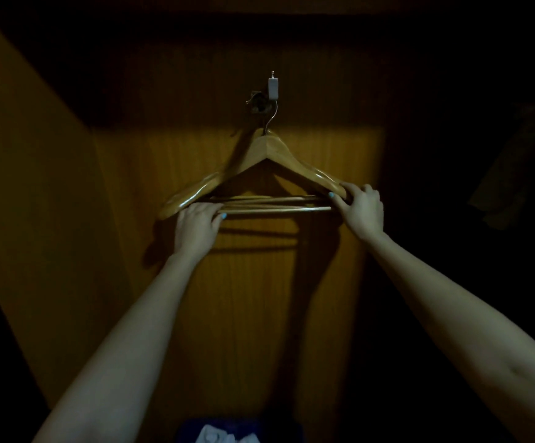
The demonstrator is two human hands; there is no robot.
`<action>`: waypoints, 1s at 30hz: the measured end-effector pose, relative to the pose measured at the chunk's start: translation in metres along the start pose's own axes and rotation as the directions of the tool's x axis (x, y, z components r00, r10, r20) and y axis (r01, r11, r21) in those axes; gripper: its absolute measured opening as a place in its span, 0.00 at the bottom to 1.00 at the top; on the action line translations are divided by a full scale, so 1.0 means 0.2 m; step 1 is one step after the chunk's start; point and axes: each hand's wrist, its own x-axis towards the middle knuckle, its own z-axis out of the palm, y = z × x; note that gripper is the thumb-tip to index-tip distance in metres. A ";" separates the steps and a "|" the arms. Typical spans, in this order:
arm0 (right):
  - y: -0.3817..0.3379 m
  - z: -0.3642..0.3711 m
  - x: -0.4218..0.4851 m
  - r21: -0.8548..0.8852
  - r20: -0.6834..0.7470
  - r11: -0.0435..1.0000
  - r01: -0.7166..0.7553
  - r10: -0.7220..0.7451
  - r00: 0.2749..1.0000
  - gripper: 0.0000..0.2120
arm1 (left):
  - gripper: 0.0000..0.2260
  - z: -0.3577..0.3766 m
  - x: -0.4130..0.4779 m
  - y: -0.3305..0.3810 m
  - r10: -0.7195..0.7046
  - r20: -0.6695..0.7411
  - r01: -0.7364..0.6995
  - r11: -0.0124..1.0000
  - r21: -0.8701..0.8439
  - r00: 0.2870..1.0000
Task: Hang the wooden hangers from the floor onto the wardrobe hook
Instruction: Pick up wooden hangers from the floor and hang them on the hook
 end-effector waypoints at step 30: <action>-0.34 -0.01 -0.51 0.255 0.124 0.914 0.317 -0.356 0.926 0.20 | 0.18 -0.28 -0.53 0.12 -0.096 0.051 0.099 0.994 -0.050 0.994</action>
